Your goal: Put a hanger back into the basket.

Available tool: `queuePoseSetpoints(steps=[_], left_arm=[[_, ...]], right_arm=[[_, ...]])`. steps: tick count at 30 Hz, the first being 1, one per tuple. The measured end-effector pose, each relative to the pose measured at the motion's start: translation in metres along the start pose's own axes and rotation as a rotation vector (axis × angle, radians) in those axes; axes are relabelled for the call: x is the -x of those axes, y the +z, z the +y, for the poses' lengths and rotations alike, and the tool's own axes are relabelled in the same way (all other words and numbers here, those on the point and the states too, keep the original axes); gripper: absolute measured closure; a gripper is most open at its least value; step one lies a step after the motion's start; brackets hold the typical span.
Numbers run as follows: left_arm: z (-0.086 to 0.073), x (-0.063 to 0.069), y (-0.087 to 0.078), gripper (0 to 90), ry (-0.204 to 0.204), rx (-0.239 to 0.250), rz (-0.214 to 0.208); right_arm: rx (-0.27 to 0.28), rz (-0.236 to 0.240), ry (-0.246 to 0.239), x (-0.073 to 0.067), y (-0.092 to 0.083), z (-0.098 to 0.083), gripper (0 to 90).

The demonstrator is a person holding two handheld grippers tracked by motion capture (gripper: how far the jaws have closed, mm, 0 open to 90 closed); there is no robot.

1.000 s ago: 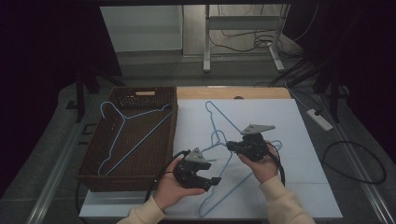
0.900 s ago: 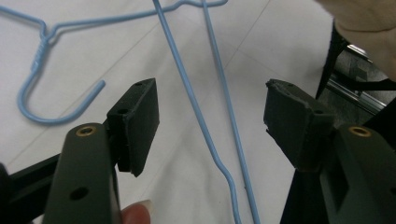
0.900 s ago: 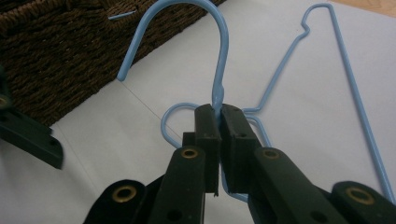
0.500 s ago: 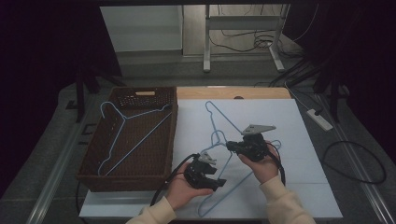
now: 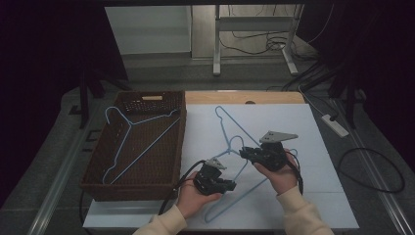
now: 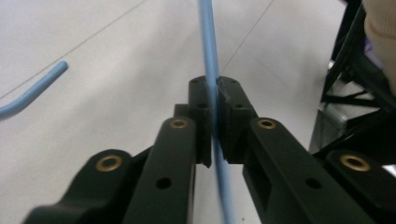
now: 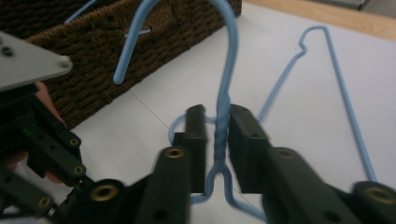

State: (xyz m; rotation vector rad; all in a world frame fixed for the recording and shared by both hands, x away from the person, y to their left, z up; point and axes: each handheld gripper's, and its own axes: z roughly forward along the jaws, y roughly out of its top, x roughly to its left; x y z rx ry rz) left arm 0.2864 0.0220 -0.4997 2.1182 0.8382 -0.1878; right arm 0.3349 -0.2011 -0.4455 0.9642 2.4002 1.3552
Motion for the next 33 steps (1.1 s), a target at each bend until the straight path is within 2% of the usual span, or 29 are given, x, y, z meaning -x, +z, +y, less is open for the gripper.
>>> queuePoseSetpoints(steps=[4,6,12,16,18,25,33], left_arm=[[0.001,0.0,-0.004,86.2,-0.005,0.032,-0.008],[0.001,0.0,-0.006,86.3,-0.003,0.04,-0.009],[0.003,0.003,-0.013,86.5,0.008,0.077,-0.035],[0.003,0.004,-0.019,86.5,-0.002,0.1,-0.05],[0.004,0.004,-0.023,86.5,-0.007,0.112,-0.06],[0.007,0.004,-0.038,86.5,-0.008,0.16,-0.072],[0.013,0.01,-0.059,86.5,0.02,0.216,-0.08]], right_arm=[[0.036,-0.009,-0.01,-0.003,-0.011,-0.003,57.8],[0.064,-0.031,-0.022,-0.005,-0.021,-0.008,50.1],[0.116,-0.061,-0.022,-0.001,-0.045,-0.027,41.7],[0.126,-0.079,-0.006,0.005,-0.059,-0.04,40.5],[0.122,-0.095,-0.012,0.007,-0.066,-0.05,39.4],[0.109,-0.15,-0.031,0.014,-0.074,-0.06,38.1],[0.116,-0.178,-0.008,0.025,-0.08,-0.067,38.1]])
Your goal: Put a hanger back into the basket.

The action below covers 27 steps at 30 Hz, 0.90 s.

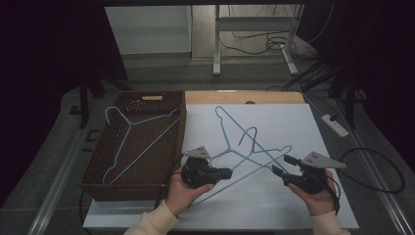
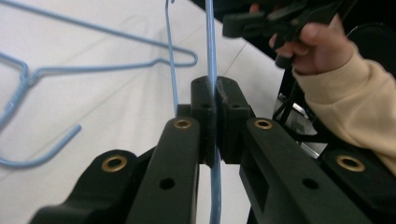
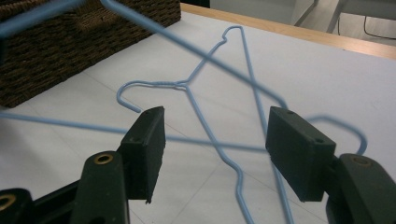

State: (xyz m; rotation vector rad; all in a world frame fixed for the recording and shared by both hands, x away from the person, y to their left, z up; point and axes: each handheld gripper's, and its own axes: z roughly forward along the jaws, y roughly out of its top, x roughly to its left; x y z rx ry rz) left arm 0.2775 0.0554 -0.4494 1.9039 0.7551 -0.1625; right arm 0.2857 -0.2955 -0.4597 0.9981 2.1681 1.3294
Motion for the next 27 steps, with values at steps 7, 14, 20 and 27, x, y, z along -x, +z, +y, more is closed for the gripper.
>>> queuePoseSetpoints(steps=[7,14,20,27], left_arm=[[0.011,0.009,-0.024,86.5,0.052,0.046,0.031],[0.018,0.011,-0.049,86.5,0.085,0.088,0.075],[0.02,0.008,-0.066,86.5,0.083,0.118,0.088],[0.022,0.004,-0.089,86.5,0.081,0.166,0.106]], right_arm=[[-0.002,-0.001,0.005,0.003,-0.001,-0.003,38.1],[-0.031,0.007,0.009,0.006,0.004,-0.007,37.9],[-0.045,0.006,0.005,0.007,0.006,-0.008,37.8],[-0.05,0.005,0.012,0.008,0.007,-0.01,37.7]])
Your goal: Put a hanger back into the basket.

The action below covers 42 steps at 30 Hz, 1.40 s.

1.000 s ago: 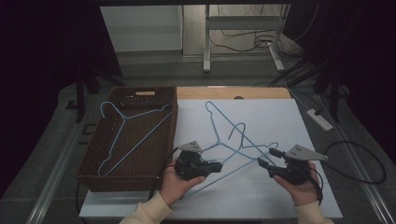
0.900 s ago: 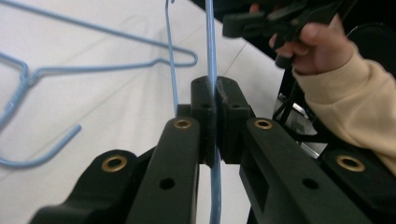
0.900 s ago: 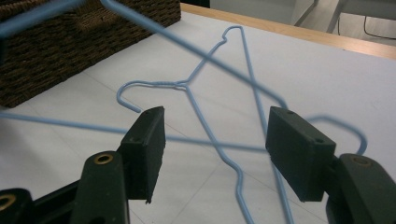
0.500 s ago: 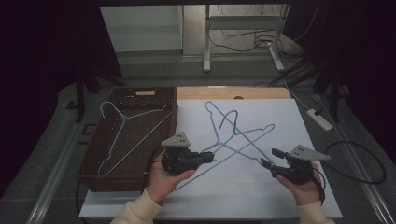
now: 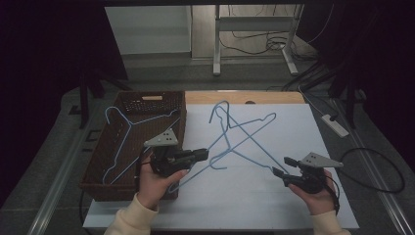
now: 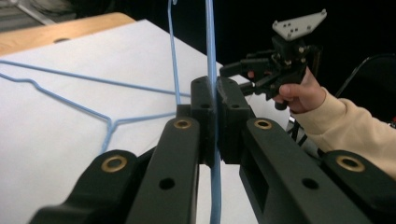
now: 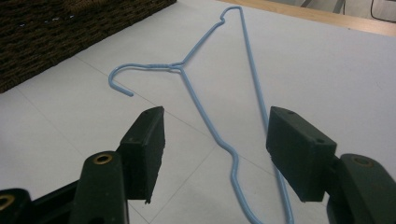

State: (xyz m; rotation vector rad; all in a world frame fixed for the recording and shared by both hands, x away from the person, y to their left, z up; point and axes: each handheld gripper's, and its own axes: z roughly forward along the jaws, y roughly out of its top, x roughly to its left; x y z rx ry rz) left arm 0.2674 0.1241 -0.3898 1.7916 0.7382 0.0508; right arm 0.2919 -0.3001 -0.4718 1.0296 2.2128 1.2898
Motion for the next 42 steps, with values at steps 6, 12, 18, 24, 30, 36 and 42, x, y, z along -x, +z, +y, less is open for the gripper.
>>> queuePoseSetpoints(steps=[6,12,18,24,30,36,42], left_arm=[[0.004,-0.005,-0.02,86.6,0.014,0.033,0.053],[0.004,-0.014,-0.038,86.5,0.003,0.056,0.09],[0.004,-0.023,-0.056,86.5,-0.013,0.086,0.117],[0.003,-0.031,-0.071,86.5,-0.024,0.104,0.149],[0.0,-0.042,-0.09,86.5,-0.05,0.126,0.194],[-0.004,-0.053,-0.108,86.5,-0.068,0.132,0.245],[-0.009,-0.064,-0.119,86.6,-0.087,0.133,0.287]], right_arm=[[-0.003,-0.002,0.001,0.001,0.0,0.0,37.7],[-0.008,-0.003,0.004,0.0,0.001,-0.001,37.6],[-0.011,-0.007,0.008,0.001,0.001,-0.001,37.5],[-0.012,-0.009,0.009,0.001,0.002,-0.001,37.2],[-0.019,-0.015,0.012,0.002,0.002,-0.002,37.1],[-0.016,-0.015,0.007,0.002,0.002,-0.002,36.6],[-0.019,-0.018,0.003,0.002,0.003,-0.002,36.0]])
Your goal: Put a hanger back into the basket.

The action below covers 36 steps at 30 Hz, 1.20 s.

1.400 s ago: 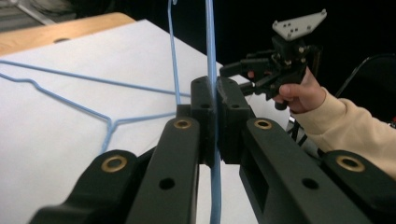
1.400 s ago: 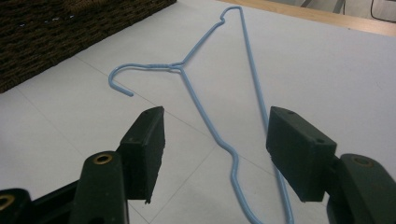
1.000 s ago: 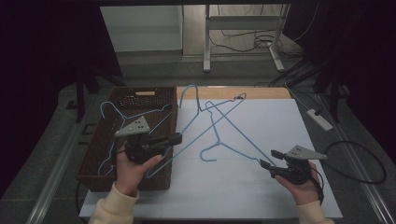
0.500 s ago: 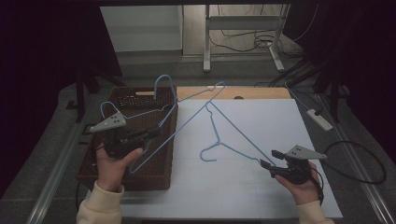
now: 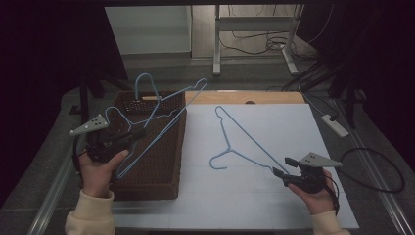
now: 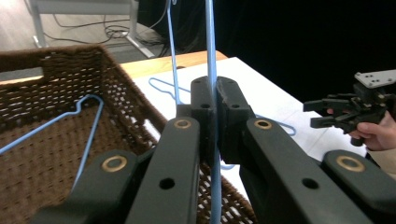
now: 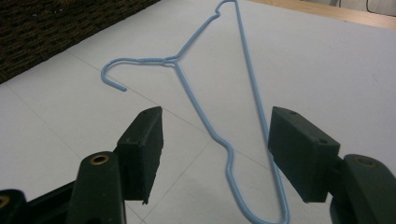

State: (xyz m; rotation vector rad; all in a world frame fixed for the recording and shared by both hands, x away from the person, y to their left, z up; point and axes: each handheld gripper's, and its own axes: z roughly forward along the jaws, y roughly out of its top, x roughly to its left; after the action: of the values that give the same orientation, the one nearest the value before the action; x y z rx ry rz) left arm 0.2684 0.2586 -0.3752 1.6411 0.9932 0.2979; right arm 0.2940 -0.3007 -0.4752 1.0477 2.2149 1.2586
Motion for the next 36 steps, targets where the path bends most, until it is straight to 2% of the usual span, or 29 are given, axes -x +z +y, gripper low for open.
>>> queuePoseSetpoints(steps=[7,15,26,36], left_arm=[[-0.004,-0.018,-0.007,86.6,-0.028,-0.014,0.057],[-0.009,-0.034,-0.013,86.5,-0.052,-0.021,0.095],[-0.016,-0.054,-0.022,86.6,-0.071,-0.046,0.105],[-0.025,-0.069,-0.014,86.5,-0.105,-0.114,0.119]], right_arm=[[-0.006,0.001,-0.002,0.0,0.001,0.0,35.5],[-0.01,0.0,-0.004,-0.001,0.001,0.0,35.5],[-0.014,0.0,-0.007,-0.001,0.002,-0.001,35.4],[-0.017,0.001,-0.006,-0.001,0.003,-0.001,35.4]])
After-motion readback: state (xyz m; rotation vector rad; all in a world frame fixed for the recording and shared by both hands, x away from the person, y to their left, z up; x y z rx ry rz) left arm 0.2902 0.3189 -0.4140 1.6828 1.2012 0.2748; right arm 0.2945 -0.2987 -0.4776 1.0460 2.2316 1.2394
